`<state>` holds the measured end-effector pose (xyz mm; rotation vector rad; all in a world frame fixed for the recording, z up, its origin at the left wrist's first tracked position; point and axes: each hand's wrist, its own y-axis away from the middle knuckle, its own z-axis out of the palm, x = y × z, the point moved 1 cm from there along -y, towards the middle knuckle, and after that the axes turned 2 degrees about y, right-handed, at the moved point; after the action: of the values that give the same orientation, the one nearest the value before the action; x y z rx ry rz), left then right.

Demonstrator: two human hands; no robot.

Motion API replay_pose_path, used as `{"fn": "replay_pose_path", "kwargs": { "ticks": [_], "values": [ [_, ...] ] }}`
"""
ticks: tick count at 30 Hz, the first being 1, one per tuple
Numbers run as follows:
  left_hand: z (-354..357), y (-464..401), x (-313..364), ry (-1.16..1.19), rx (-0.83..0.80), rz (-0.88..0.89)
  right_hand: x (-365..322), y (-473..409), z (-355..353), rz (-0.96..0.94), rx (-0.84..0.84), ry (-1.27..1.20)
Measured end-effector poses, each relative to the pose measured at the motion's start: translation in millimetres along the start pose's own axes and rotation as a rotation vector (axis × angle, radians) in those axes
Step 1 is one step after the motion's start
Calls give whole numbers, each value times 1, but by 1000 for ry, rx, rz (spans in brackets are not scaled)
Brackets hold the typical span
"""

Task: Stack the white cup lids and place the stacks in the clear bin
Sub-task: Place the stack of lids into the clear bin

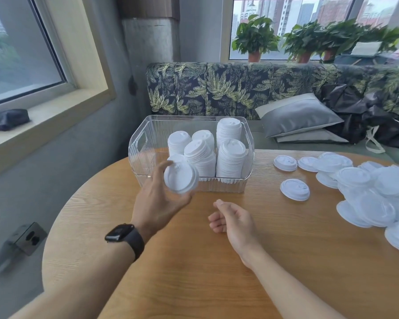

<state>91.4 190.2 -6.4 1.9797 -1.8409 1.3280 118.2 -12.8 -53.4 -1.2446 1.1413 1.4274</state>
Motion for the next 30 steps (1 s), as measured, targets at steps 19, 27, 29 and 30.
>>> {"fn": "replay_pose_path", "kwargs": {
  "ticks": [19,27,29,30],
  "values": [
    [4,-124,-40,-413,-83,-313,-2,-5,-6,-19,18,-7],
    [12,-137,-51,-500,-28,-266,-1,-4,-7,-34,14,-24],
    [10,-143,-51,-537,-11,-192,-1,-4,-7,-36,16,-27],
    [8,-146,-51,-555,-8,-162,-1,-4,-8,-37,16,-27]
  ]
}}
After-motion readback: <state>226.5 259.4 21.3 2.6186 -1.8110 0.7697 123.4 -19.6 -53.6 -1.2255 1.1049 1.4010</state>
